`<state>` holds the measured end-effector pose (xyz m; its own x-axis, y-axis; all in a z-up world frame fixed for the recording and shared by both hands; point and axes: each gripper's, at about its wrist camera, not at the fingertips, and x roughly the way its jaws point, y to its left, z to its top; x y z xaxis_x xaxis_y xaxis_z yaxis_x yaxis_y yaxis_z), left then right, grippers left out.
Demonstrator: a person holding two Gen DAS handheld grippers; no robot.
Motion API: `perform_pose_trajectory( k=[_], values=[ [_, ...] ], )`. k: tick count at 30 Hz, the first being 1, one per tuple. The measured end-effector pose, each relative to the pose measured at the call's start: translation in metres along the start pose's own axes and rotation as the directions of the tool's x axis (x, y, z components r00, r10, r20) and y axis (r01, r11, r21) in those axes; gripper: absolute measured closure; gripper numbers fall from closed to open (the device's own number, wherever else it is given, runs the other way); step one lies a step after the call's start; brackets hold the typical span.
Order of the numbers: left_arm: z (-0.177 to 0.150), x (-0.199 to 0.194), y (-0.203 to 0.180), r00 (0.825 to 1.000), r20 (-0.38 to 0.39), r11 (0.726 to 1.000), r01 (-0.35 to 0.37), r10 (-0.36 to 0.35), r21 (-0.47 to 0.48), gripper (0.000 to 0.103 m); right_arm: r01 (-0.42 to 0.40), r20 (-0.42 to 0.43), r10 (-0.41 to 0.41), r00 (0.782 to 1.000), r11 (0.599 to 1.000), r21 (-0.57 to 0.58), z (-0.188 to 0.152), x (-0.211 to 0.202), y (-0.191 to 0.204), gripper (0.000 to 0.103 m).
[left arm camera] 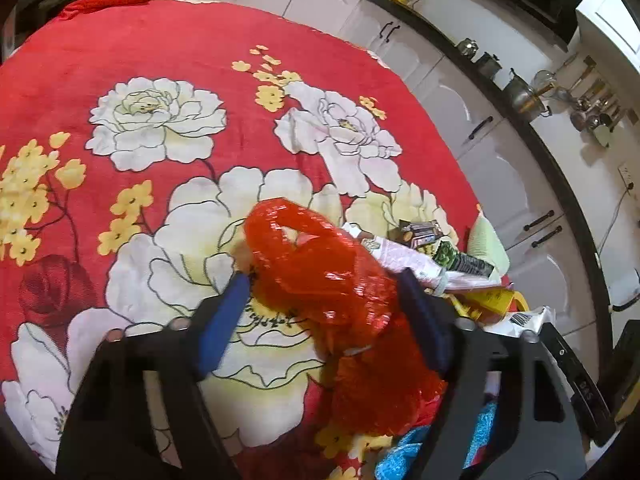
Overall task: Collect trash
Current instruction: 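Grasp the red plastic bag with the left tool while the right tool grasps the clear plastic bag, then carry both bags over the yellow bin and open both tools to drop them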
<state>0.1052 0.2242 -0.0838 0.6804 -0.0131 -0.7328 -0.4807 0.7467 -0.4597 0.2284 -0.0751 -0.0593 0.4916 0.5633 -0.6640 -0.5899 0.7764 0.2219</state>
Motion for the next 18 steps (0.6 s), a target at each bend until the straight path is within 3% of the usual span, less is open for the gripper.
perform_pose_trajectory(
  k=[1, 6, 8, 18],
  values=[
    [0.0, -0.001, 0.0, 1.0, 0.004, 1.0, 0.005, -0.005, -0.001, 0.051, 0.008, 0.011, -0.008, 1.0, 1.0, -0.008, 0.001, -0.002, 0.001, 0.081],
    [0.002, -0.007, -0.002, 0.999, 0.026, 0.999, 0.027, -0.027, 0.017, 0.086, 0.021, 0.074, -0.018, 0.997, 0.999, -0.045, 0.006, -0.016, 0.012, 0.085],
    [0.003, -0.011, 0.0, 0.999, 0.03, 0.999, 0.04, -0.041, 0.019, 0.093, 0.021, 0.096, -0.017, 0.995, 0.999, -0.044, 0.009, -0.021, 0.013, 0.085],
    [0.013, -0.06, -0.031, 0.984, 0.151, 0.99, 0.072, -0.09, 0.124, 0.096, 0.036, 0.184, -0.027, 0.983, 0.998, -0.044, 0.023, -0.055, 0.013, 0.085]
  ],
)
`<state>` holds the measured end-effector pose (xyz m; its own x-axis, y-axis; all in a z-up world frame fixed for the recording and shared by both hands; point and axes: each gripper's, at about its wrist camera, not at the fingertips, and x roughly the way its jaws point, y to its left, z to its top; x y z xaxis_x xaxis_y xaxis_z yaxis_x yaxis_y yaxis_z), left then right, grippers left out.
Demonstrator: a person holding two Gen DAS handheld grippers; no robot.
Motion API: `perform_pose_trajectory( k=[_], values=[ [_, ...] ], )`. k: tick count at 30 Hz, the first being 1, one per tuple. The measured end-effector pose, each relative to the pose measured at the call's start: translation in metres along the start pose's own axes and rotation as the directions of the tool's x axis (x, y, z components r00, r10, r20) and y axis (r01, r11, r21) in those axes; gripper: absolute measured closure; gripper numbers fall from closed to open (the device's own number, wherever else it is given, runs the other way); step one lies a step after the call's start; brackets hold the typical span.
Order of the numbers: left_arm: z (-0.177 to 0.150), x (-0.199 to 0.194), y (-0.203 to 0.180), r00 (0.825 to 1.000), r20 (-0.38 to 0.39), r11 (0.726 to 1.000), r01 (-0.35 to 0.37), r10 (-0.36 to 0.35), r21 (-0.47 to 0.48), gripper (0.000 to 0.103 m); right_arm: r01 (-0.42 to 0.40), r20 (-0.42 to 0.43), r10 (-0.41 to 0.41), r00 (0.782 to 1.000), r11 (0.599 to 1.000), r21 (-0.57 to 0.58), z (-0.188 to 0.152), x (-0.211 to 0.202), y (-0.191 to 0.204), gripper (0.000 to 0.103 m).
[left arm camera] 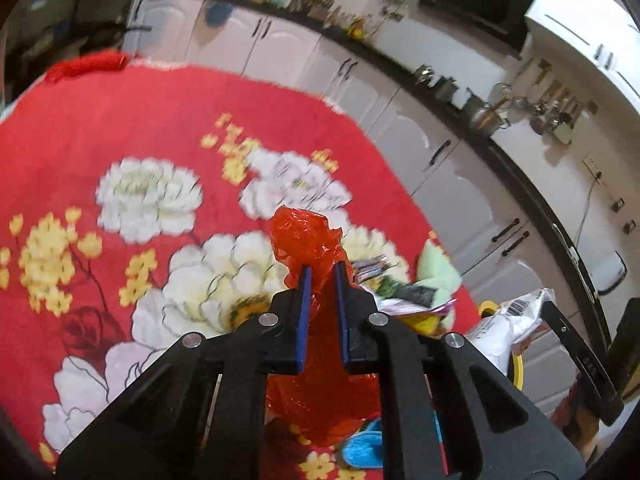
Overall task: Collect trash
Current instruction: 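Carry both bags over the yellow bin and open both tools to drop them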
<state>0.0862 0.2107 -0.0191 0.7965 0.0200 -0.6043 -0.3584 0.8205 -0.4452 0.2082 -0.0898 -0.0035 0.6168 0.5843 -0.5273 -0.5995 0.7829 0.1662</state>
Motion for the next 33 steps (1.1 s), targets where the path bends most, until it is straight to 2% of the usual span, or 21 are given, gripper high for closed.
perform_pose_trajectory(
  k=[6, 15, 27, 33],
  values=[
    [0.01, -0.01, -0.045, 0.997, 0.034, 0.995, 0.062, -0.065, 0.083, 0.097, 0.031, 0.047, -0.032, 0.998, 0.999, 0.01, 0.006, -0.023, -0.011, 0.085],
    [0.015, 0.003, -0.12, 0.987, 0.034, 0.97, 0.146, -0.155, 0.197, 0.097, 0.097, 0.114, -0.104, 0.988, 0.993, 0.063, 0.014, -0.061, -0.051, 0.085],
    [-0.008, 0.046, -0.221, 0.966, -0.051, 0.917, 0.258, -0.255, 0.304, 0.097, 0.205, 0.141, -0.224, 0.964, 0.969, 0.135, 0.006, -0.099, -0.115, 0.085],
    [-0.025, 0.076, -0.273, 0.952, -0.109, 0.886, 0.305, -0.284, 0.35, 0.097, 0.279, 0.134, -0.302, 0.944, 0.946, 0.168, -0.007, -0.113, -0.149, 0.085]
  ],
)
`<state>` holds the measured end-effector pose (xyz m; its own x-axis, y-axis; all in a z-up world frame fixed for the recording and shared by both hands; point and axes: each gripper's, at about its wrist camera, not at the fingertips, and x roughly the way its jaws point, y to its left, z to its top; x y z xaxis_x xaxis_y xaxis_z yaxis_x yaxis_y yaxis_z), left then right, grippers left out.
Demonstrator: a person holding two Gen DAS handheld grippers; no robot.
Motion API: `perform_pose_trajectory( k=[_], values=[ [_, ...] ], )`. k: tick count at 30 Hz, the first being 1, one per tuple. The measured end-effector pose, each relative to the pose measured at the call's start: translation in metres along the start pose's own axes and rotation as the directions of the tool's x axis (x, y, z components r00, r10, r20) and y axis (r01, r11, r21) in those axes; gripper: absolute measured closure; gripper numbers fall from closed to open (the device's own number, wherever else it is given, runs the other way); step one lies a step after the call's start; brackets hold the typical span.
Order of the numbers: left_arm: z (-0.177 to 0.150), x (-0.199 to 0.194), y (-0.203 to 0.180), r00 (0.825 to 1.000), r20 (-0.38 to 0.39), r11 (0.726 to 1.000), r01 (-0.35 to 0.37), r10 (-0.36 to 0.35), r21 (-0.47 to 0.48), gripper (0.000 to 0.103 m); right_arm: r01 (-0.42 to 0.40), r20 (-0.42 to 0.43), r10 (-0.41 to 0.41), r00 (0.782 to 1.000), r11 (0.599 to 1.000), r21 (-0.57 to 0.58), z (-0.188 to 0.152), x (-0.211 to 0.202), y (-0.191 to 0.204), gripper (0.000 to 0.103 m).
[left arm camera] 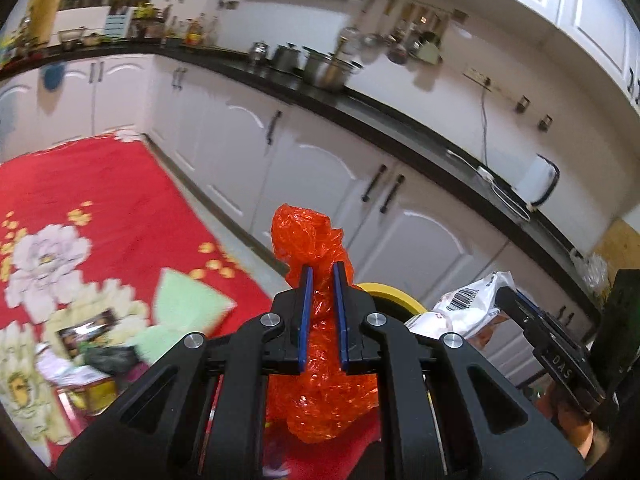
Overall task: Collect trash
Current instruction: 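Carry both bags over the yellow bin and open both tools to drop them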
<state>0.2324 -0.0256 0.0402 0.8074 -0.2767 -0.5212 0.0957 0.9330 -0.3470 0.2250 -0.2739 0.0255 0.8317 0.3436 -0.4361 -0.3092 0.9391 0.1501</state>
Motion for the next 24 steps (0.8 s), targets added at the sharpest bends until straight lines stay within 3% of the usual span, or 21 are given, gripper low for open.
perform_pose_trajectory(
  k=[11, 24],
  values=[
    [-0.002, 0.071, -0.059, 0.995, -0.076, 0.995, 0.07, -0.064, 0.077, 0.1, 0.135, -0.029, -0.133, 0.991, 0.987, 0.081, -0.017, 0.006, -0.073, 0.085],
    [-0.021, 0.14, -0.11, 0.979, -0.163, 0.978, 0.147, -0.123, 0.147, 0.1, 0.249, -0.095, -0.241, 0.966, 0.964, 0.093, -0.041, 0.032, -0.116, 0.085]
  ],
)
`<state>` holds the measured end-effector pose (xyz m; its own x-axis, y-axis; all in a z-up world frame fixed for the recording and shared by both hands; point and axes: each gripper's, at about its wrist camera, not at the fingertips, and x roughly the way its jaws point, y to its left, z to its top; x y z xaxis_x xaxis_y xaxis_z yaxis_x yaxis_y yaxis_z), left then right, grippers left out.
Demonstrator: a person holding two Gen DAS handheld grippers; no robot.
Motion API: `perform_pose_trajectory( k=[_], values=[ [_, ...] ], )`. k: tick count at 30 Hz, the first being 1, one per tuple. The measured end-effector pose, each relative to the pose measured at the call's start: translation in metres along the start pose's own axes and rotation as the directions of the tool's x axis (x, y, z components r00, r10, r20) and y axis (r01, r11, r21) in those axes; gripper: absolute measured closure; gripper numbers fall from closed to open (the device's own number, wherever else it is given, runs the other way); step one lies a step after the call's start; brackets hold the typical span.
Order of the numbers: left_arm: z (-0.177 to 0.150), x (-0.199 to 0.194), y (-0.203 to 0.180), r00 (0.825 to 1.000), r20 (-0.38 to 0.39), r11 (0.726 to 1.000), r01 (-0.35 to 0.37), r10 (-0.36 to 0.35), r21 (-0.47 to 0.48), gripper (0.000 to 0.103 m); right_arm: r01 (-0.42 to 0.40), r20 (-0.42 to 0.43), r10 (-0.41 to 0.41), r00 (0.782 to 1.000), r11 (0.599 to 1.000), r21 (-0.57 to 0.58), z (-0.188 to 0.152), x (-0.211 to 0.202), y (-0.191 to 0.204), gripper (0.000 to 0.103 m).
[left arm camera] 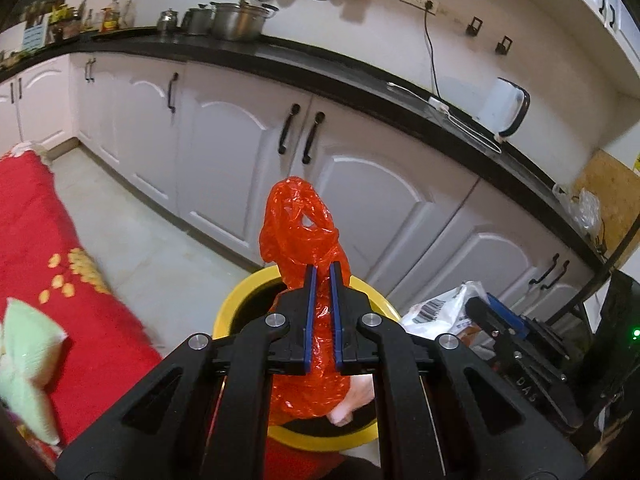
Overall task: Collect trash
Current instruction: 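Carry both bags over the yellow bin and open both tools to drop them, then move both tools back over the trash pile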
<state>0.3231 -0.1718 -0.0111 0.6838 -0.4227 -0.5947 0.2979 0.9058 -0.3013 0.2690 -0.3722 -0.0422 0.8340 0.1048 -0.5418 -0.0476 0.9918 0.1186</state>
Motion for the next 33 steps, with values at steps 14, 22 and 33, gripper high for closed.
perform_pose_trajectory(
  k=[14, 22, 33],
  values=[
    [-0.006, 0.027, 0.013, 0.997, -0.064, 0.998, -0.054, 0.052, -0.028, 0.05, 0.01, -0.038, -0.006, 0.999, 0.996, 0.087, -0.012, 0.022, -0.014, 0.053],
    [-0.015, 0.0, 0.025, 0.995, -0.044, 0.995, -0.095, 0.093, -0.032, 0.012, 0.004, -0.007, -0.003, 1.0, 0.997, 0.078, -0.018, -0.001, -0.004, 0.039],
    [-0.024, -0.042, 0.04, 0.989, -0.018, 0.988, -0.146, 0.145, -0.058, 0.011, -0.046, 0.037, 0.045, 0.998, 0.999, 0.023, -0.014, -0.033, 0.026, 0.023]
  ],
)
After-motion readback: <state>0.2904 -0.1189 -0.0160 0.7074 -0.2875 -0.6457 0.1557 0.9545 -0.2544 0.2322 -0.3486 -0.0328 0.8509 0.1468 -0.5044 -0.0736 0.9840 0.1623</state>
